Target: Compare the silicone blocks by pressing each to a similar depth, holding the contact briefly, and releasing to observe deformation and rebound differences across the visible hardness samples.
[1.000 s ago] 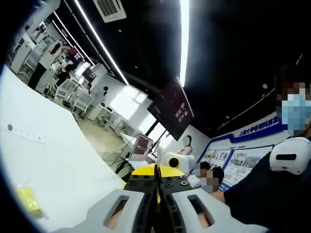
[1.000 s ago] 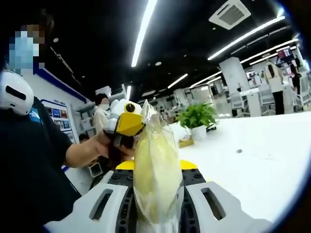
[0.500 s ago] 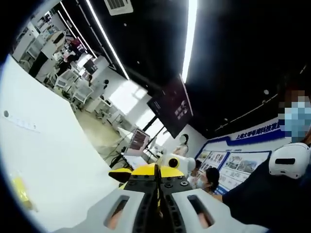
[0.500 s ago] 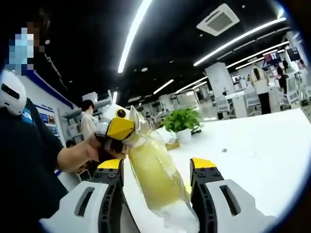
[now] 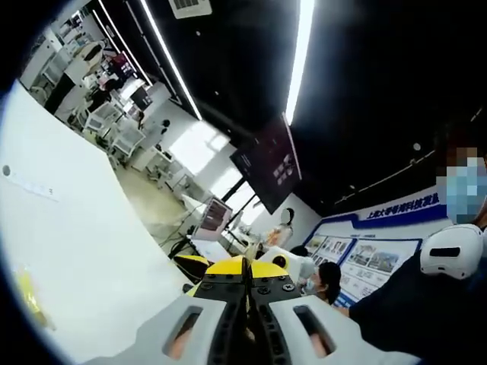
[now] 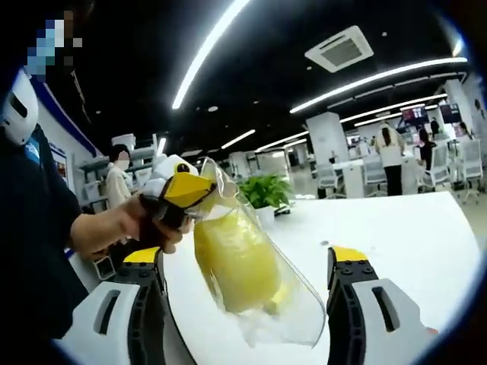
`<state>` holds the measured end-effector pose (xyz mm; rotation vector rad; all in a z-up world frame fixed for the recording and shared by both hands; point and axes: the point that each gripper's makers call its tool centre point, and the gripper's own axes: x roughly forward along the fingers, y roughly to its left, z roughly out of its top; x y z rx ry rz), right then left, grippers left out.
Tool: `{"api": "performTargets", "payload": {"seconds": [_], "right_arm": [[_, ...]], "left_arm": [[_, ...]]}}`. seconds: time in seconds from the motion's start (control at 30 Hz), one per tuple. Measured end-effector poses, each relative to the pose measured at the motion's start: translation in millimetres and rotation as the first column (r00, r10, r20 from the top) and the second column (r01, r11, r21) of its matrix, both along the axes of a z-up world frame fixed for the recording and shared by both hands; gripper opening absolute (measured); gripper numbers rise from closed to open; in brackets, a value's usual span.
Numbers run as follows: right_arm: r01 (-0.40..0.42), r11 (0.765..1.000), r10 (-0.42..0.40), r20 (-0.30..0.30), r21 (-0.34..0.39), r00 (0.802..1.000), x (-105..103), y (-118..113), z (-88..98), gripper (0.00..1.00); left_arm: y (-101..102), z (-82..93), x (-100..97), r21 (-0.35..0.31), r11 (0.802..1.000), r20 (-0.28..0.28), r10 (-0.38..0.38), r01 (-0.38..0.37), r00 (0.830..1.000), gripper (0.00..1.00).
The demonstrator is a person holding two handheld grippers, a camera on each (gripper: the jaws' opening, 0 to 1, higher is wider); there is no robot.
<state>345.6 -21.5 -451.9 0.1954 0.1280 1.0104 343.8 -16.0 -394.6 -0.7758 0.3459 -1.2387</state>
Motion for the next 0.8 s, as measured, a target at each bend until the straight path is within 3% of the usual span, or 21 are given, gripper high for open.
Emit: {"api": "performTargets", "payload": {"seconds": [0.23,0.37,0.5,0.67,0.8], "right_arm": [[0.036,0.999,-0.036,0.009,-0.002,0.999,-6.0,-10.2,-5.0,0.87],[0.042,0.999,-0.042,0.004,-0.022,0.999,-12.1,-16.7,-13.0,0.81],[0.034,0.999,-0.033,0.017,-0.036,0.999,-20.0,-20.3,-17.3,0.67],[0.035,0.991,-0.034,0.009,-0.131,0.999,-25.6,-25.3,-39.6,0.65],[0.033,0.988,-0.028,0.031,-0.152,0.999,-32.3,-26.6,-42.9,0.64]], "left_arm": [[8.5,-6.6,5.5,0.011,1.0,-0.014,0.024,-0.023,1.0,0.0],[11.7,-12.7,8.5,0.022,0.999,-0.018,0.036,-0.035,0.999,0.0],[12.3,-19.2,9.3,0.021,0.999,-0.039,0.04,-0.04,0.998,0.0],[11.1,-23.5,8.6,0.026,0.999,-0.049,0.039,-0.038,0.998,0.0],[12.4,-28.3,9.9,0.025,0.999,-0.06,0.047,-0.045,0.997,0.0]]}}
